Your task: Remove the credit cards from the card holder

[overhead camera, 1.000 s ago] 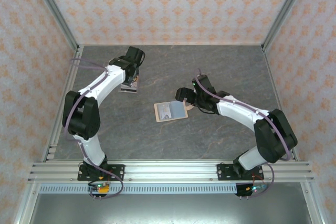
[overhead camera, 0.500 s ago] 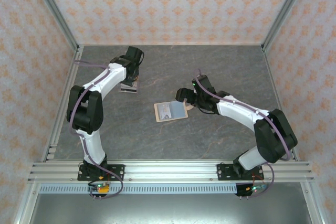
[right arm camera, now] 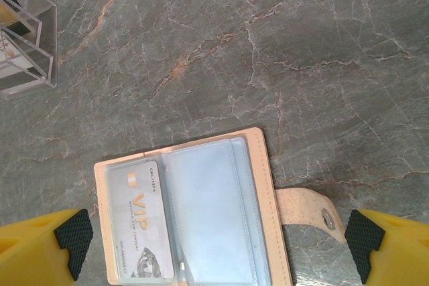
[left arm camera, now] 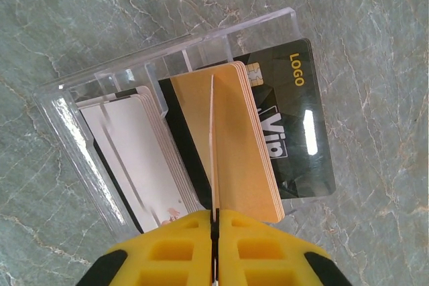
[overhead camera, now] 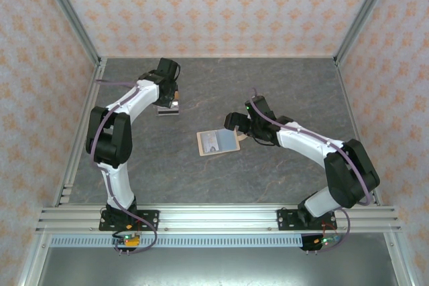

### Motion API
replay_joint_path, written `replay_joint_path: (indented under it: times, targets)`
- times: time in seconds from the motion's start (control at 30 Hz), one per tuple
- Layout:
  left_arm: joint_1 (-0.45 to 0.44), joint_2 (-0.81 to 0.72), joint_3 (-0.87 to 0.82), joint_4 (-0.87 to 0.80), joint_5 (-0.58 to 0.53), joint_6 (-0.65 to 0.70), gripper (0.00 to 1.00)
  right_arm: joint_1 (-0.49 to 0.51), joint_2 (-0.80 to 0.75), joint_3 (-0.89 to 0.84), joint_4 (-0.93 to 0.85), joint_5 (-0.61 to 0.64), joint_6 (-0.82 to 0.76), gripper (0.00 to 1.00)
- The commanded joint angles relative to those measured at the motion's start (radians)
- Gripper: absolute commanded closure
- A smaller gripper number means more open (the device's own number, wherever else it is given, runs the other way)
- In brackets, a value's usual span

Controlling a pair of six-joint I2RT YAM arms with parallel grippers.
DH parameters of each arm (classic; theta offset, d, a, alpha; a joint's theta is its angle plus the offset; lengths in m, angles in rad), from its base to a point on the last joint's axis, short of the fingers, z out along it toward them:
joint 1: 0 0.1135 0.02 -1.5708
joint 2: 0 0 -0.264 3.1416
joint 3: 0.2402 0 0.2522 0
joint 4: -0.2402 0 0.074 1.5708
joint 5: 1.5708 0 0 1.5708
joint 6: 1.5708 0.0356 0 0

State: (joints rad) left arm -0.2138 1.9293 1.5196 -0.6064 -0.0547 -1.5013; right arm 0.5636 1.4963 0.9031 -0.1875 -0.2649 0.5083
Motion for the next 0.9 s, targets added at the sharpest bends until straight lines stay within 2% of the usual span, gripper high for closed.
replay_joint_path:
  times: [0.0, 0.4, 0.6, 0.77, 0.87]
  targets:
    - [0.01, 0.015, 0.004, 0.003, 0.006, -0.006, 0.87, -0.006, -0.023, 0.01, -0.019, 0.012, 0.012, 0.01]
    - [0.017, 0.021, 0.053, -0.005, 0.0, 0.074, 0.76, -0.007, -0.018, 0.011, -0.016, 0.003, 0.017, 0.0]
    - [0.017, -0.003, 0.102, -0.029, 0.035, 0.234, 0.73, -0.005, -0.018, 0.012, -0.029, 0.011, 0.008, 0.0]
    - [0.012, -0.137, 0.007, -0.015, 0.108, 0.421, 0.55, 0.016, -0.003, 0.039, -0.076, 0.042, -0.036, 0.05]
    - [0.008, -0.22, -0.069, -0.039, 0.13, 0.523, 0.42, 0.047, 0.047, 0.086, -0.109, 0.046, -0.066, 0.12]
